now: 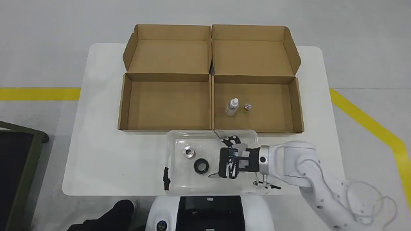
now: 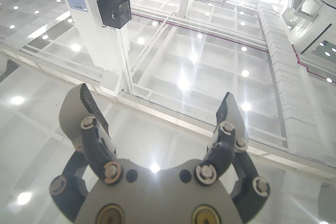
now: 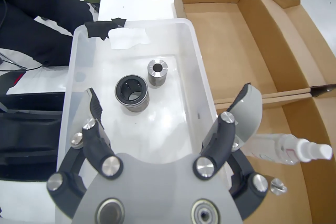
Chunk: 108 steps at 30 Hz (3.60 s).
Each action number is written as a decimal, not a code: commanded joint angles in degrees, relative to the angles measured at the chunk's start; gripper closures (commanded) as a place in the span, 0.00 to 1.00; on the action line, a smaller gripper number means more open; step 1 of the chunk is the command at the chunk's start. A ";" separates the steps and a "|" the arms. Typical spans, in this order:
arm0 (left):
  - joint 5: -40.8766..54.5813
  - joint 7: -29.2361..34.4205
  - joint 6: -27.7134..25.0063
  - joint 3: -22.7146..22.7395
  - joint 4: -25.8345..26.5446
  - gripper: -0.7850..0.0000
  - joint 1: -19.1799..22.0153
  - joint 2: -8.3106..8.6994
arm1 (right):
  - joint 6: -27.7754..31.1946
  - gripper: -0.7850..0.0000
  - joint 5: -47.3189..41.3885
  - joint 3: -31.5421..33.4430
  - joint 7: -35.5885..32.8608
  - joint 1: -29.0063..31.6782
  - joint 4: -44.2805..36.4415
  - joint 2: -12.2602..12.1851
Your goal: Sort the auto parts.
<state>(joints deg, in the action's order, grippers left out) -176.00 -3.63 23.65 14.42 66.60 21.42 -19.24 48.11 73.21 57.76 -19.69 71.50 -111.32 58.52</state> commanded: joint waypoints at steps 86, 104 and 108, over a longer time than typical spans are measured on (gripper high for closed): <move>0.00 0.00 0.00 0.00 0.00 0.00 0.00 0.00 | 4.32 1.00 -4.74 -5.04 15.75 -5.88 4.42 2.41; 0.00 0.00 0.00 0.00 0.00 0.00 0.00 0.00 | -0.90 1.00 -12.28 0.08 25.46 -11.42 3.10 3.61; 0.00 0.00 0.00 0.00 0.00 0.00 0.00 0.00 | -2.00 1.00 -13.56 1.32 26.55 -12.35 2.73 3.81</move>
<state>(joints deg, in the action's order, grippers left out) -176.00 -3.63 23.65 14.42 66.60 21.42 -19.24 46.39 60.04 58.74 6.54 59.35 -108.49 62.28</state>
